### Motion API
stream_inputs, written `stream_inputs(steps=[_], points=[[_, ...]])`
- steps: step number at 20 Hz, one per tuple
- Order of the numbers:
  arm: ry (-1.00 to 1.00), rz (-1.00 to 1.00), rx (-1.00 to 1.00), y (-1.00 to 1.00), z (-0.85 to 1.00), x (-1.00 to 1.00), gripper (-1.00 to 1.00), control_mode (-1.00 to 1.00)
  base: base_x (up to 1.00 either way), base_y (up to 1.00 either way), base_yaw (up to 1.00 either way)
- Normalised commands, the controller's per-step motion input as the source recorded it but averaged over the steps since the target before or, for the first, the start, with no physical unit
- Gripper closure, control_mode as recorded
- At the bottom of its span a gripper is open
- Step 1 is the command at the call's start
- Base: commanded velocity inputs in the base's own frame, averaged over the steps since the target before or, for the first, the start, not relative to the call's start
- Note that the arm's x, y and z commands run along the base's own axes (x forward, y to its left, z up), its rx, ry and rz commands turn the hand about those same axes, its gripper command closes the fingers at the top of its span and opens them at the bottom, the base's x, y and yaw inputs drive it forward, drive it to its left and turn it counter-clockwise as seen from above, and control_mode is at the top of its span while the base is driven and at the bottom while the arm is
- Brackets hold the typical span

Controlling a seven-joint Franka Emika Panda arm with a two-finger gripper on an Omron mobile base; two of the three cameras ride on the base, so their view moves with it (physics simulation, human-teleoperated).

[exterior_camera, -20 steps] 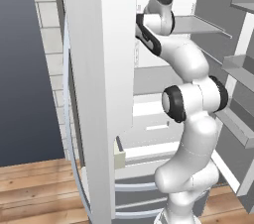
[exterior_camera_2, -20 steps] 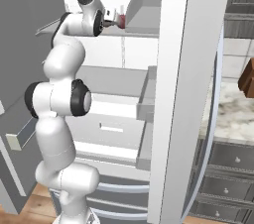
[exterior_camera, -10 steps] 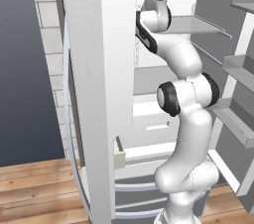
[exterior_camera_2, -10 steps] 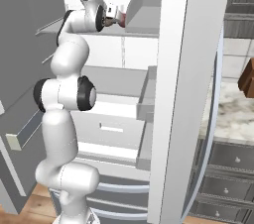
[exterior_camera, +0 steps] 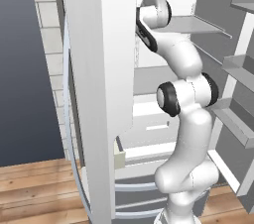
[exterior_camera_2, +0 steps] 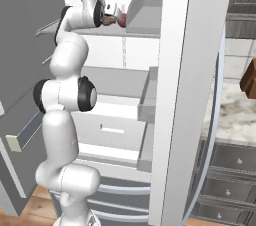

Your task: Grab the onions from the fridge, place them in the blender, close the lid, and turn on the blender to create a marinade.

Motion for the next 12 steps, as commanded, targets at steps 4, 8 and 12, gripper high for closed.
stream_inputs(steps=[4,8,12], points=[[-0.22,0.00,0.00,0.00,-0.23,-0.59,1.00,-1.00,0.00,0.00,0.00],[-0.11,0.00,0.00,0.00,0.01,-0.96,1.00,-1.00,0.00,0.00,0.00],[-0.02,0.05,0.00,0.00,0.00,-1.00,1.00,-1.00,0.00,0.00,0.00]])
